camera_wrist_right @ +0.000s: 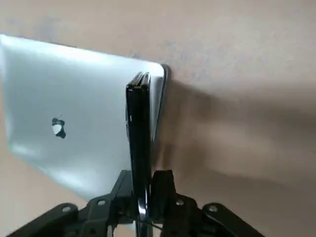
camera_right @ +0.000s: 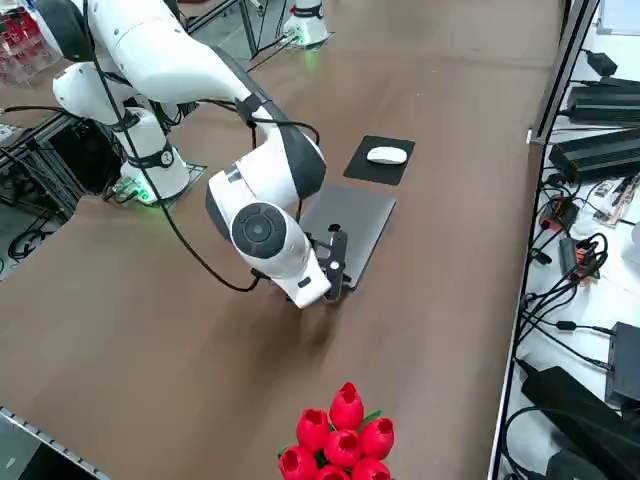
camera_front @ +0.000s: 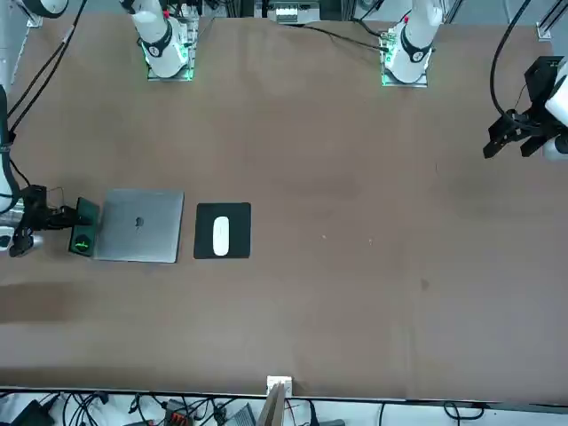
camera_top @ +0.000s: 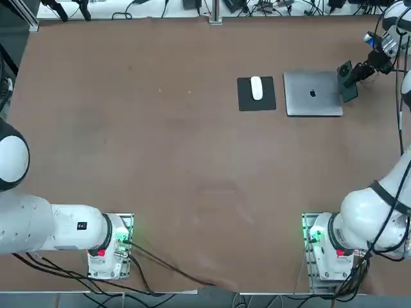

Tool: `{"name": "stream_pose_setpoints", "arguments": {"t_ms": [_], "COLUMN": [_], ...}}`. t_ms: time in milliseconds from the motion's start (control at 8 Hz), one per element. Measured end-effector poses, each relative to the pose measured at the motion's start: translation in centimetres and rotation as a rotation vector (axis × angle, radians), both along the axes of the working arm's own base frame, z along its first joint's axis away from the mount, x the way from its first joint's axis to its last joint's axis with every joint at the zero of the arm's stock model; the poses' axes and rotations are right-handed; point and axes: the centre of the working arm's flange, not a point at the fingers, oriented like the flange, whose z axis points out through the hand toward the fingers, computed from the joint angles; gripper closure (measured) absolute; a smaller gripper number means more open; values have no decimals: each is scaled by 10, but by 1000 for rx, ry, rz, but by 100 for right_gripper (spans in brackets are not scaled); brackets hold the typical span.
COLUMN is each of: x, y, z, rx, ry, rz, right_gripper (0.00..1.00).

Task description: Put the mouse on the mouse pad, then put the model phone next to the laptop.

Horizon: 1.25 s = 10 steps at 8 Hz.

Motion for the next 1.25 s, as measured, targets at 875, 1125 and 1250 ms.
{"name": "stream_pose_setpoints", "arguments": {"t_ms": [875, 1125, 1250], "x": [-7, -8, -8], "y": [-6, -8, -9], "z": [-14, -14, -14], "rx": [13, 13, 13], "ry": [22, 22, 22], "rz": [1, -3, -3], "right_gripper": [84, 84, 84]}}
